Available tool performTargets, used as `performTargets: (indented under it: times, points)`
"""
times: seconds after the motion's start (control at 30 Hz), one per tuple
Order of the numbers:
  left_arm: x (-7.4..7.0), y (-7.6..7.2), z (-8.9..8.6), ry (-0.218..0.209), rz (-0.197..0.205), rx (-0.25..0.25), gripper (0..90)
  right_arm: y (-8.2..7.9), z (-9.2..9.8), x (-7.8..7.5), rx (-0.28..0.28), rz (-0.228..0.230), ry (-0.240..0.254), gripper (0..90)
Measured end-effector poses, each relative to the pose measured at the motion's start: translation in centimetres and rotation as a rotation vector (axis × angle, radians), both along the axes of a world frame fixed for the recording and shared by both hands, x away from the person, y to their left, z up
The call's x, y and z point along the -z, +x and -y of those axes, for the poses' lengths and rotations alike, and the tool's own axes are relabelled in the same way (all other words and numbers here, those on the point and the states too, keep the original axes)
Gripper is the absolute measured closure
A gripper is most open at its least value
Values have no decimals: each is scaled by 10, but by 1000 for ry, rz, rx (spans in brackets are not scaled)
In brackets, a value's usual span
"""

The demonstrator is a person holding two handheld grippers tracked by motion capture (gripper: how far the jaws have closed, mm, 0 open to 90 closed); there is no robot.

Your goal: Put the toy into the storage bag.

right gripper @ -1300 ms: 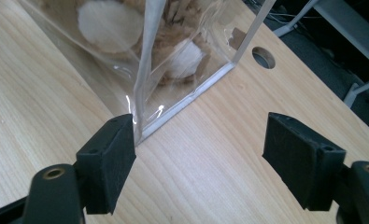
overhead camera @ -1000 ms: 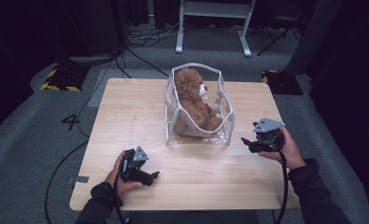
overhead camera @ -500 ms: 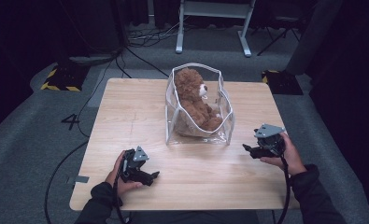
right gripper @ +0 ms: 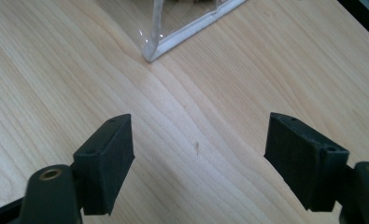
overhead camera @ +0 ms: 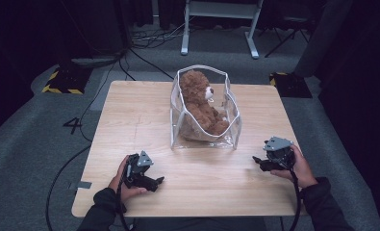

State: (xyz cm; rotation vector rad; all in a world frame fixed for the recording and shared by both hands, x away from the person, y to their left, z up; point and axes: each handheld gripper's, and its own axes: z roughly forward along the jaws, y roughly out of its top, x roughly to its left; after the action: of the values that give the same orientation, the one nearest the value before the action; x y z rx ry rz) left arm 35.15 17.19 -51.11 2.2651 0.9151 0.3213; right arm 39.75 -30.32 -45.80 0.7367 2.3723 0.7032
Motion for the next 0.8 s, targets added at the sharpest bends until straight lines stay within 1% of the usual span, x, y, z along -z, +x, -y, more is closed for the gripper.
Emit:
performTargets:
  times: [0.2,0.37,0.4,0.43,0.47,0.53,0.57,0.6,0.67,0.7,0.8]
  points:
    - [0,0,0,1,1,-1,14,-6,7,8,0,-3,18,236]
    - [0,0,0,0,0,0,14,-10,11,14,6,-15,34,235]
    - [0,0,0,1,0,0,13,-12,14,17,14,-21,50,235]
    - [0,0,0,1,0,0,13,-12,14,17,14,-21,50,235]
    - [0,0,0,0,0,0,14,-13,17,20,13,-38,61,235]
    - [0,0,0,-1,0,0,13,-15,20,23,15,-41,66,233]
    - [0,0,0,1,-1,-1,13,-17,21,24,18,-48,77,232]
    - [0,0,0,1,-1,-1,13,-18,22,25,18,-47,88,232]
    - [0,0,0,1,-1,0,13,-19,24,26,17,-44,91,232]
    - [0,0,0,1,-1,0,13,-22,27,29,20,-49,108,231]
    - [0,0,0,1,-1,0,13,-26,33,34,23,-50,122,231]
